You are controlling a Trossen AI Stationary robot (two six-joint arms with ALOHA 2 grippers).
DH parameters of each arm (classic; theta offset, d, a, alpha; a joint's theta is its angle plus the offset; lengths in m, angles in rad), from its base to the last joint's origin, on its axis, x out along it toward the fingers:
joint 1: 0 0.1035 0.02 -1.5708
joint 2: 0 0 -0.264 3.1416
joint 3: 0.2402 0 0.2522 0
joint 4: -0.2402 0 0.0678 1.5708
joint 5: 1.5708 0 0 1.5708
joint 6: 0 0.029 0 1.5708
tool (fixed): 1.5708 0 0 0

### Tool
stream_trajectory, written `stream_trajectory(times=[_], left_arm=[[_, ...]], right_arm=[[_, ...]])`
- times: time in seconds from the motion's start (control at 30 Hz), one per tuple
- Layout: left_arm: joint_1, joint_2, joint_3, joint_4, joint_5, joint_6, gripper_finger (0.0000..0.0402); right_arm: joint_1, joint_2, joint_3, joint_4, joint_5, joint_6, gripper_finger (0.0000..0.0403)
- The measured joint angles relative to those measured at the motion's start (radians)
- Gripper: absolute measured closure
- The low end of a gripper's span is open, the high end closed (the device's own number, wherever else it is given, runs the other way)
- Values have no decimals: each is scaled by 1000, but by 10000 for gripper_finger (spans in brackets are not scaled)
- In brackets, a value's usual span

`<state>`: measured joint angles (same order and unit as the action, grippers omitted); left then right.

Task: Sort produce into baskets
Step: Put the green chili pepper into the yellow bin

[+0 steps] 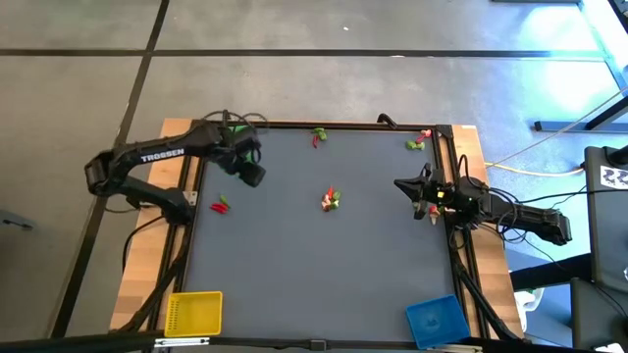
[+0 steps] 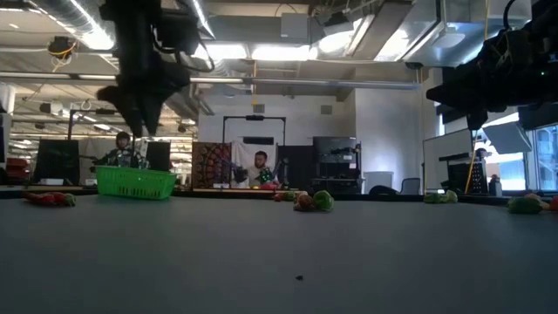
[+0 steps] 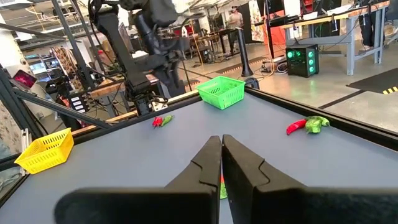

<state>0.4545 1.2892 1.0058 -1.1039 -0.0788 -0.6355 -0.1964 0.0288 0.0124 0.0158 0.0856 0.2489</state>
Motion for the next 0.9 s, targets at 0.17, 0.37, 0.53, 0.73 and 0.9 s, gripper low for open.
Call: stream_trajectory(times=[0.17, 0.37, 0.53, 0.73, 0.9], left_arm=[[-92, 1, 0, -77, -9, -215, 235], [-169, 2, -73, -92, -16, -454, 235], [-180, 2, -154, -58, -32, -532, 235], [-179, 6, -238, -15, -36, -587, 235], [-179, 6, -300, 31, -37, -605, 235]], right_arm=[[0, 2, 0, -2, -11, 0, 386], [0, 2, 0, -4, -25, 9, 386], [0, 2, 0, -7, -45, 10, 386], [0, 2, 0, -5, -40, 10, 386], [0, 2, 0, -5, -43, 12, 386]])
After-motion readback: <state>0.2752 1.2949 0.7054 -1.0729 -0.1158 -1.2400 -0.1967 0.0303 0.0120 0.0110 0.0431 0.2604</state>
